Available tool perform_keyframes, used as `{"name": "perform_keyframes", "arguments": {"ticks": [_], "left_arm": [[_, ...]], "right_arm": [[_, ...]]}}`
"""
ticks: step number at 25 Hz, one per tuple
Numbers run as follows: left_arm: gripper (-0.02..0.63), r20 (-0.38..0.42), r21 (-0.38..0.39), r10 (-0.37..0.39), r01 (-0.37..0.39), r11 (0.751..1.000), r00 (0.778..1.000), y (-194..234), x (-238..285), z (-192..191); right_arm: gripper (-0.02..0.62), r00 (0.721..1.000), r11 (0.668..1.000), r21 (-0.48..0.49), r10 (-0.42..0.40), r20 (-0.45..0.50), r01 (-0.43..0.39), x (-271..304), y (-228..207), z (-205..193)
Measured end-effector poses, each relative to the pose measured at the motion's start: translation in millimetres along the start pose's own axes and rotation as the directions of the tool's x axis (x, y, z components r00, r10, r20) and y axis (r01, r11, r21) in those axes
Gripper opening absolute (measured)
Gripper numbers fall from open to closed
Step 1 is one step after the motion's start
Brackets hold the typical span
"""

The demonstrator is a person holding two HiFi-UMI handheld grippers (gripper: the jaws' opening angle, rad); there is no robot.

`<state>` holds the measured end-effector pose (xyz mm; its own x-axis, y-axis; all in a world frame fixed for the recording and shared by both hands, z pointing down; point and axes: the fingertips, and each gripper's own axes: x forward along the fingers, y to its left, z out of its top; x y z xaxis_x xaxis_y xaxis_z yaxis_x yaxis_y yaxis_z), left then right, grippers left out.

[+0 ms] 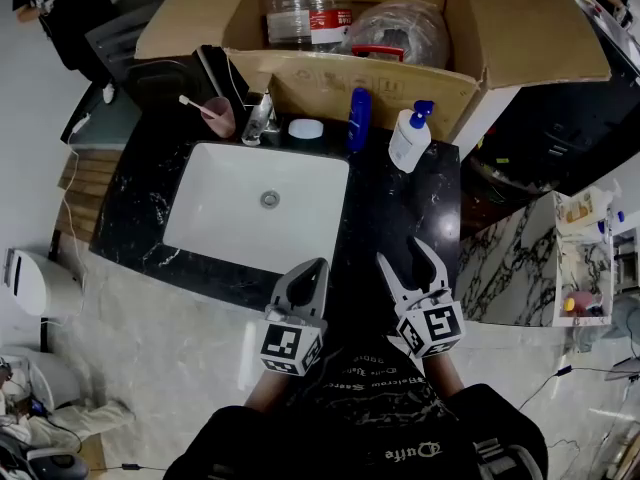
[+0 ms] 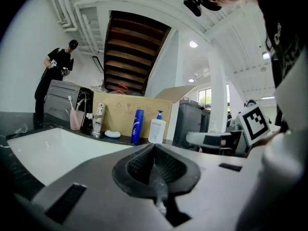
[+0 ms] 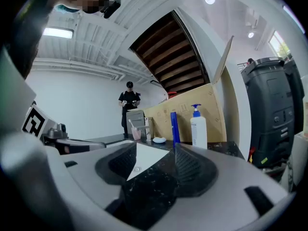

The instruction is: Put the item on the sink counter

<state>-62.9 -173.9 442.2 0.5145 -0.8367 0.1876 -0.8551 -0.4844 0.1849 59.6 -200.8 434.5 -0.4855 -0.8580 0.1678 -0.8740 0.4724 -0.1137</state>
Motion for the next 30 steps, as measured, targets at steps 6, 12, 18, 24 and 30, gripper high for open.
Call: {"name": "perform_keyframes", "arguments": {"ticks": [6, 12, 18, 24, 30], "left_arm": [[0.008, 0.016, 0.006, 0.01, -0.01, 1.0, 1.0, -1, -6, 2], [0.007, 0.012, -0.005, 0.017, -0.017, 1.0, 1.0, -2, -12, -2], [0.008, 0.0, 0.018, 0.009, -0.009, 1.0, 1.0, -9, -13, -6], [0.008, 0.005, 0.02, 0.008, -0.008, 1.0, 1.0, -12, -15, -7], [0.008, 0.003, 0.021, 0.01, -0.01, 1.0, 1.0, -11, -15, -7]], "right_arm": [[0.23, 1.0, 1.0, -0.022, 0.01, -0.001, -0.01, -5, 2, -1], [0.084, 1.0, 0.999, -0.05, 0.006, -0.006, -0.006, -8, 9, 0], [0.0, 0.999, 0.998, -0.05, 0.027, -0.036, -0.029, -13, 18, -9], [-0.002, 0.998, 0.995, -0.086, 0.042, -0.045, -0.046, -11, 20, -6], [-0.002, 0.997, 0.994, -0.101, 0.042, -0.061, -0.048, -9, 19, -8]]}}
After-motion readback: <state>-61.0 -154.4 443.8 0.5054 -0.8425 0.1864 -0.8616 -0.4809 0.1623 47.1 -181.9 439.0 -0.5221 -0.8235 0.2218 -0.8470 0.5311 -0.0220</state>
